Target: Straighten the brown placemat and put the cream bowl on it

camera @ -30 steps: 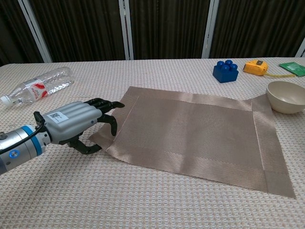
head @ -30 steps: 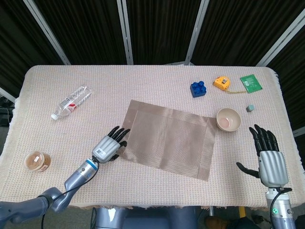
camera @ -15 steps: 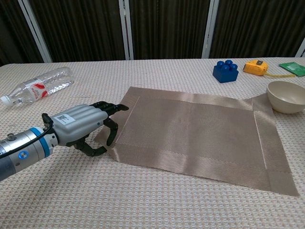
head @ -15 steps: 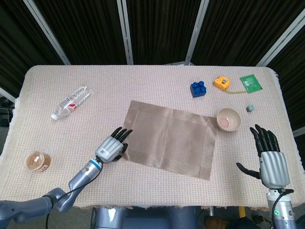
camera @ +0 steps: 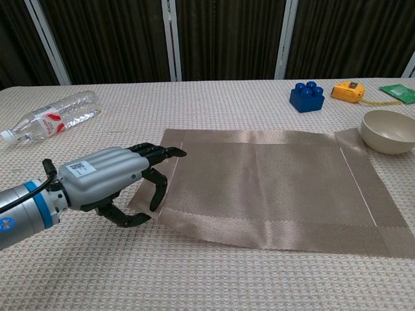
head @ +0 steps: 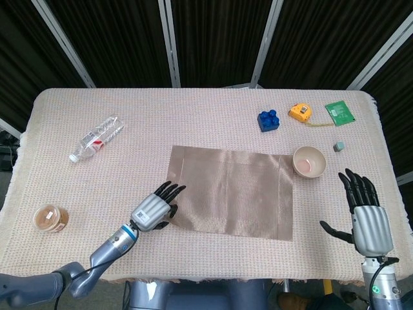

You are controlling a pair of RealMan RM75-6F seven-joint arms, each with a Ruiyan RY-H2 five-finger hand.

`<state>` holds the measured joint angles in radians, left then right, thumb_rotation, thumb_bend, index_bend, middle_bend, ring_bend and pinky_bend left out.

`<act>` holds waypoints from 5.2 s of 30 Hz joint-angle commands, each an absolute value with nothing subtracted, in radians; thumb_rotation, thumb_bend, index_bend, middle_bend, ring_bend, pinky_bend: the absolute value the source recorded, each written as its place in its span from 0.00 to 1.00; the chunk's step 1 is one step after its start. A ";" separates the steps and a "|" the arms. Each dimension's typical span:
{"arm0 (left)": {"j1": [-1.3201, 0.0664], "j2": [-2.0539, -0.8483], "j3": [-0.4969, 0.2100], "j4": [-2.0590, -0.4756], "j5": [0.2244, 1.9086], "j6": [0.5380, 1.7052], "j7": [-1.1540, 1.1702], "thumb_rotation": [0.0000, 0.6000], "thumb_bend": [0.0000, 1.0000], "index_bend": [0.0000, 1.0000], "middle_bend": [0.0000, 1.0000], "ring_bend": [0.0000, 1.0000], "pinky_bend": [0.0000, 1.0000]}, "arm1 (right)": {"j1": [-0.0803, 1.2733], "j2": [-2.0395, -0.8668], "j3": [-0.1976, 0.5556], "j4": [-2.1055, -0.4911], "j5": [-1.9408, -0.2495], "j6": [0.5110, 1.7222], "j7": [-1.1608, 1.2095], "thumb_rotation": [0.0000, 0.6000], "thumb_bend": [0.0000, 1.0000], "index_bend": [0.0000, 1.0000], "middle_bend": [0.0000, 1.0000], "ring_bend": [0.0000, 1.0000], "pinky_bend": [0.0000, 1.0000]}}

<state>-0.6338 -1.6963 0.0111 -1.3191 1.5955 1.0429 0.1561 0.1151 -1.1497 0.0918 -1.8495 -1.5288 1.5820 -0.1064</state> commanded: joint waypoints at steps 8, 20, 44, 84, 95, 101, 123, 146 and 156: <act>-0.615 -1.510 0.111 -1.571 1.676 1.062 0.187 1.00 0.46 0.79 0.00 0.00 0.00 | 0.105 -1.152 0.079 -1.863 -1.561 1.587 -0.121 1.00 0.00 0.00 0.00 0.00 0.00; -0.567 -1.449 0.182 -1.608 1.691 1.075 0.195 1.00 0.46 0.79 0.00 0.00 0.00 | 0.095 -1.150 0.075 -1.871 -1.585 1.593 -0.123 1.00 0.00 0.00 0.00 0.00 0.00; -0.501 -1.371 0.205 -1.605 1.689 1.134 0.152 1.00 0.02 0.00 0.00 0.00 0.00 | 0.090 -1.151 0.073 -1.868 -1.595 1.578 -0.130 1.00 0.00 0.00 0.00 0.00 0.00; -0.291 -1.095 -0.119 -1.752 1.184 1.499 0.271 1.00 0.04 0.00 0.00 0.00 0.00 | 0.528 -1.456 0.260 -1.199 -1.003 0.891 -0.171 1.00 0.00 0.25 0.00 0.00 0.00; -0.288 -1.101 -0.136 -1.744 1.182 1.475 0.273 1.00 0.04 0.00 0.00 0.00 0.00 | 0.572 -1.560 0.244 -1.009 -1.026 0.852 -0.139 1.00 0.17 0.41 0.00 0.00 0.00; -0.286 -1.106 -0.142 -1.741 1.183 1.471 0.277 1.00 0.04 0.00 0.00 0.00 0.00 | 0.578 -1.610 0.225 -0.935 -1.064 0.864 -0.126 1.00 0.28 0.52 0.00 0.00 0.00; -0.273 -1.098 -0.149 -1.757 1.203 1.455 0.265 1.00 0.04 0.00 0.00 0.00 0.00 | 0.557 -1.503 0.170 -1.153 -1.361 1.135 -0.019 1.00 0.33 0.67 0.00 0.00 0.00; -0.265 -1.067 -0.160 -1.741 1.177 1.397 0.206 1.00 0.04 0.00 0.00 0.00 0.00 | 0.829 -1.532 0.083 -1.392 -1.745 0.959 -0.151 1.00 0.33 0.67 0.00 0.00 0.00; -0.257 -1.054 -0.166 -1.742 1.173 1.390 0.184 1.00 0.04 0.00 0.00 0.00 0.00 | 0.865 -1.644 0.087 -1.323 -1.698 0.892 -0.239 1.00 0.33 0.67 0.00 0.00 0.00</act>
<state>-0.2576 -1.0546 -0.1662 -1.7422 1.1731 1.3907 0.1853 0.8634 -1.6400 0.0873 -1.3272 -1.7014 0.8946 -0.2350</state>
